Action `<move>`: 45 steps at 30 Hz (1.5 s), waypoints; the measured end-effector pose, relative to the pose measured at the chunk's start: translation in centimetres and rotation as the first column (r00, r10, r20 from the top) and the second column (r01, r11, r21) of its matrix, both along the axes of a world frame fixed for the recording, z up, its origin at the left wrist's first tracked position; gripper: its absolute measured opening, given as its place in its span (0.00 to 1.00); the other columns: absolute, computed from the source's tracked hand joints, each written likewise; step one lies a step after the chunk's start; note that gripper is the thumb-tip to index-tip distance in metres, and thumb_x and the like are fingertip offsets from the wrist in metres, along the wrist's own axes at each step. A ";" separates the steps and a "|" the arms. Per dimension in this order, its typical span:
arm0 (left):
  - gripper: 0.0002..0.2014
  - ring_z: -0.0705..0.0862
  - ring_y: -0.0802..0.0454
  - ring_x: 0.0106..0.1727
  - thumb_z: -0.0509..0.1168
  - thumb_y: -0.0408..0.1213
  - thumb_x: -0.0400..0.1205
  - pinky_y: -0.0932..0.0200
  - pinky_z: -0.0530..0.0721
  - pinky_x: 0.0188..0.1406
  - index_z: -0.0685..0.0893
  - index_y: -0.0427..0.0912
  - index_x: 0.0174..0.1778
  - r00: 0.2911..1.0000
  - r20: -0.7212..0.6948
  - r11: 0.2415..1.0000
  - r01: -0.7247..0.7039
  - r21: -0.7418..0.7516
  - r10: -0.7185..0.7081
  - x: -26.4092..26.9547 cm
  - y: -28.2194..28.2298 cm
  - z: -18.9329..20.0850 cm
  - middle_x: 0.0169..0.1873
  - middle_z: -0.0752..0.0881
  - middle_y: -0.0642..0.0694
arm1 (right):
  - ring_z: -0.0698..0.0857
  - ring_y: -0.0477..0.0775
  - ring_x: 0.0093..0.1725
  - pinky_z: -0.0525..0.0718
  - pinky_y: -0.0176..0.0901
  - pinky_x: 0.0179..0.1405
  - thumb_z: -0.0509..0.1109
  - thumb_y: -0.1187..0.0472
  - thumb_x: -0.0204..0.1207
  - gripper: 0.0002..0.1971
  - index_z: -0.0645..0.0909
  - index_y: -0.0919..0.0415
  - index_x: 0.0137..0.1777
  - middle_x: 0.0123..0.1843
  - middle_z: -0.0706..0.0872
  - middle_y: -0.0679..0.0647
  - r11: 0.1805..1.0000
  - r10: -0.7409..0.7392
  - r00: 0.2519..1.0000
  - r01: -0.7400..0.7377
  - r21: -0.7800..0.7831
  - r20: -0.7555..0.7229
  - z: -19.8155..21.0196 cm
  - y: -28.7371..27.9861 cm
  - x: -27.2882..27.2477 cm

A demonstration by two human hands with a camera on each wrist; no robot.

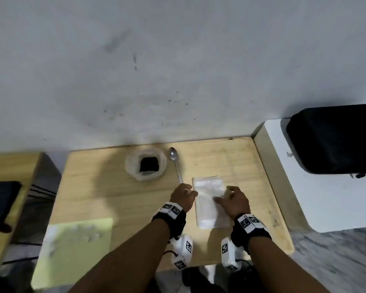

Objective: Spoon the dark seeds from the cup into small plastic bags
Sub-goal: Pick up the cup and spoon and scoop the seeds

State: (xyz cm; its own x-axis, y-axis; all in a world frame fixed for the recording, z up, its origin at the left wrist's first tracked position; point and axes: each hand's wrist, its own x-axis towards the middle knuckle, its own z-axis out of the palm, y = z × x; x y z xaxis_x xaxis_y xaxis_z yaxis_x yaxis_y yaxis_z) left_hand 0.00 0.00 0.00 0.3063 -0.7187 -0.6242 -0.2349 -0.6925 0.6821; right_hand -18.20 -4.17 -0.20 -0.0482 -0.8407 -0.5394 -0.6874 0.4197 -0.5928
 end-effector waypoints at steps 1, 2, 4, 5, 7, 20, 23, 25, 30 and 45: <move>0.20 0.84 0.38 0.59 0.68 0.48 0.74 0.53 0.82 0.59 0.83 0.45 0.60 1.000 0.011 1.000 0.019 0.004 -0.019 -0.2 -0.5 -0.4 0.59 0.86 0.40 | 0.82 0.61 0.67 0.80 0.46 0.62 0.84 0.47 0.65 0.40 0.73 0.57 0.76 0.70 0.82 0.58 1.000 0.020 1.000 -0.020 0.009 -0.015 -0.2 -0.5 0.1; 0.20 0.84 0.39 0.59 0.68 0.47 0.74 0.51 0.83 0.59 0.83 0.45 0.61 1.000 0.011 1.000 0.017 0.024 -0.017 -0.5 -1.1 -0.7 0.59 0.86 0.41 | 0.83 0.60 0.66 0.80 0.46 0.62 0.84 0.47 0.65 0.40 0.74 0.56 0.75 0.68 0.83 0.57 0.999 0.031 0.999 -0.030 0.026 -0.026 -0.7 -1.1 0.1; 0.16 0.85 0.40 0.58 0.69 0.43 0.76 0.50 0.84 0.58 0.84 0.45 0.60 1.000 -0.025 0.999 0.005 0.042 -0.004 -0.8 -1.2 -0.5 0.57 0.87 0.42 | 0.84 0.57 0.59 0.80 0.44 0.58 0.85 0.52 0.65 0.34 0.77 0.54 0.70 0.59 0.85 0.54 0.999 0.030 1.000 -0.030 0.044 -0.003 -0.7 -1.1 0.3; 0.15 0.86 0.40 0.57 0.70 0.41 0.76 0.50 0.85 0.57 0.85 0.45 0.59 0.999 -0.034 0.999 -0.007 0.054 0.008 -1.0 -1.6 -1.0 0.56 0.88 0.41 | 0.83 0.56 0.54 0.79 0.42 0.55 0.84 0.55 0.66 0.29 0.79 0.54 0.66 0.54 0.85 0.53 1.000 0.003 1.000 -0.004 0.024 0.014 -1.0 -1.5 0.2; 0.14 0.87 0.40 0.56 0.70 0.40 0.74 0.47 0.86 0.56 0.87 0.46 0.56 0.998 -0.054 0.998 -0.029 0.059 0.033 -1.0 -1.6 -1.1 0.54 0.89 0.41 | 0.84 0.55 0.50 0.75 0.38 0.50 0.84 0.60 0.66 0.20 0.83 0.54 0.57 0.46 0.86 0.50 0.997 -0.067 0.997 0.069 -0.043 0.035 -0.9 -1.6 0.0; 0.13 0.82 0.51 0.45 0.72 0.43 0.77 0.53 0.80 0.52 0.81 0.41 0.51 0.974 -0.209 0.975 -0.131 -0.179 0.092 1.2 -3.0 1.0 0.42 0.83 0.52 | 0.84 0.41 0.34 0.80 0.28 0.35 0.79 0.74 0.70 0.06 0.85 0.67 0.41 0.34 0.88 0.53 0.983 -0.176 0.837 0.180 0.042 0.518 4.8 -2.2 0.7; 0.10 0.79 0.54 0.32 0.68 0.41 0.79 0.57 0.77 0.40 0.79 0.39 0.37 0.983 -0.185 0.942 -0.076 -0.327 0.015 3.0 -3.6 3.1 0.31 0.83 0.50 | 0.84 0.44 0.34 0.81 0.38 0.44 0.81 0.75 0.67 0.12 0.84 0.61 0.44 0.34 0.87 0.50 0.997 -0.069 0.862 0.073 0.010 0.503 6.4 -2.4 2.5; 0.14 0.74 0.62 0.25 0.66 0.37 0.82 0.62 0.71 0.31 0.72 0.46 0.31 0.990 -0.094 0.917 0.061 -0.395 -0.107 4.7 -3.9 4.9 0.25 0.76 0.53 | 0.83 0.47 0.38 0.84 0.40 0.46 0.83 0.72 0.66 0.20 0.85 0.53 0.53 0.43 0.89 0.48 0.991 0.041 0.908 0.016 -0.131 0.416 7.3 -3.0 3.8; 0.04 0.77 0.58 0.33 0.68 0.37 0.80 0.63 0.74 0.38 0.80 0.43 0.44 0.898 0.171 0.799 0.438 -0.411 -0.405 9.0 -4.1 8.0 0.30 0.78 0.55 | 0.82 0.47 0.34 0.80 0.42 0.44 0.79 0.70 0.68 0.09 0.91 0.54 0.38 0.33 0.87 0.51 0.935 0.355 0.883 -0.327 -0.139 0.308 10.4 -5.2 7.7; 0.17 0.86 0.47 0.27 0.67 0.38 0.82 0.54 0.85 0.31 0.77 0.48 0.25 0.970 -0.236 0.897 -0.148 -0.416 0.050 13.4 -2.3 10.8 0.24 0.85 0.44 | 0.86 0.46 0.41 0.82 0.39 0.38 0.79 0.63 0.73 0.03 0.89 0.54 0.41 0.40 0.90 0.49 0.937 0.139 0.764 -0.307 0.166 0.630 12.3 -4.6 16.2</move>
State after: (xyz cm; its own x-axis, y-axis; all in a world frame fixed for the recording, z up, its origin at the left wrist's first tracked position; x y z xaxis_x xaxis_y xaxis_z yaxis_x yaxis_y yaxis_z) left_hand 13.35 -2.32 10.82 0.2840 -0.9032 -0.3218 0.0048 -0.3343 0.9425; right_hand -1.97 -8.73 12.09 0.5273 -0.6216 -0.5793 -0.3184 0.4876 -0.8129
